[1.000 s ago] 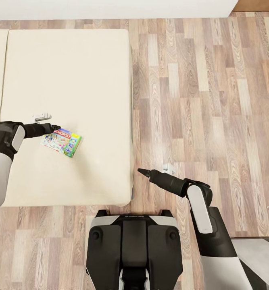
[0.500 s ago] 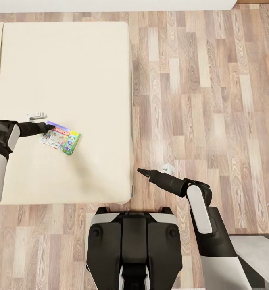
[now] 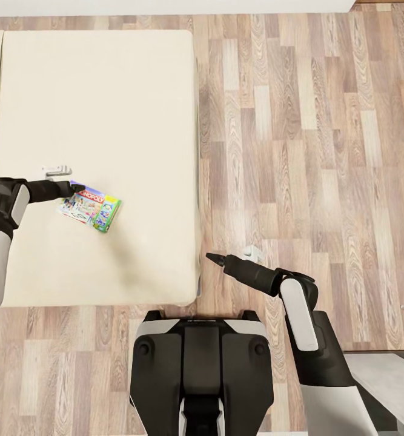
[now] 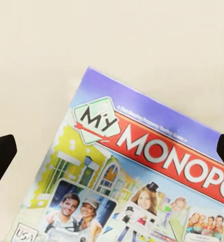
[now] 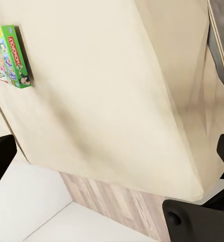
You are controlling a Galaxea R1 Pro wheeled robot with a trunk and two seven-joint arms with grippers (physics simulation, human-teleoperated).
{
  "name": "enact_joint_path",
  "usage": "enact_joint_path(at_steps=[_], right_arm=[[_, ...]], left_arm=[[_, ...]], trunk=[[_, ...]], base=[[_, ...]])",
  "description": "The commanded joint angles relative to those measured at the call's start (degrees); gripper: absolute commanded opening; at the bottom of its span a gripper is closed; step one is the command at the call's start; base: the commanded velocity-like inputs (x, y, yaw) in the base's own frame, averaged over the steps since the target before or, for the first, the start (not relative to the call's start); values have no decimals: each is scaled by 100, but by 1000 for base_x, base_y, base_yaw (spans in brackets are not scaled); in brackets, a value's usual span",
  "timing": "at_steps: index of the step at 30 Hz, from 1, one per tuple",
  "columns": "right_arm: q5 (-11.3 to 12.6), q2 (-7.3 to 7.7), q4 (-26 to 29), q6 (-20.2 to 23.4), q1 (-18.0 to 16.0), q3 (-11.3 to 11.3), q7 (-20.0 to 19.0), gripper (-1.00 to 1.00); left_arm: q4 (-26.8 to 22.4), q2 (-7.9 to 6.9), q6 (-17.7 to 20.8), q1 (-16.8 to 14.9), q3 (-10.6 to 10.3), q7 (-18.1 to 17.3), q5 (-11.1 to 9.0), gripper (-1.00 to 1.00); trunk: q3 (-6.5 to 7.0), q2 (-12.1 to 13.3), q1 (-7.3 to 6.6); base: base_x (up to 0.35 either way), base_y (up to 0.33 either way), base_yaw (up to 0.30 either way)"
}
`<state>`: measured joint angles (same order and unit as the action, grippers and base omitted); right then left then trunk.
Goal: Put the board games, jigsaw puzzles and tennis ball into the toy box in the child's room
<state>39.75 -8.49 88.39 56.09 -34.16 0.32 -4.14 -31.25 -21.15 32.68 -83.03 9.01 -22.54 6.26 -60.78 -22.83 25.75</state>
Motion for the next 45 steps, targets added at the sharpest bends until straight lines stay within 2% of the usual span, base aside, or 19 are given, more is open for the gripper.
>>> enact_joint_path(at_steps=[1, 9, 17, 31, 40, 45], right_arm=[[-47, -3, 2, 25, -2, -6, -43, 100], [-47, -4, 2, 31, -2, -6, -43, 100], [-47, 7, 2, 33, -2, -10, -43, 100], [-46, 14, 2, 25, -2, -15, -43, 100], [-47, 14, 2, 25, -2, -15, -43, 100], [-47, 14, 2, 25, -2, -15, -43, 100]], left_arm=[[-9, 8, 26, -2, 34, -57, 60, 100], [-11, 10, 28, -2, 30, -108, 60, 100], [17, -1, 19, -2, 31, -364, 81, 100], [31, -18, 10, -2, 39, -391, 94, 100], [31, -90, 2, -2, 40, -383, 94, 100], [31, -204, 3, -2, 48, -383, 94, 100]], trunk=[[-6, -9, 4], [-34, -9, 4], [-66, -9, 4], [-70, -9, 4], [-70, -9, 4], [-70, -9, 4]], base=[[0, 0, 0], [0, 0, 0], [0, 0, 0], [0, 0, 0], [0, 0, 0], [0, 0, 0]])
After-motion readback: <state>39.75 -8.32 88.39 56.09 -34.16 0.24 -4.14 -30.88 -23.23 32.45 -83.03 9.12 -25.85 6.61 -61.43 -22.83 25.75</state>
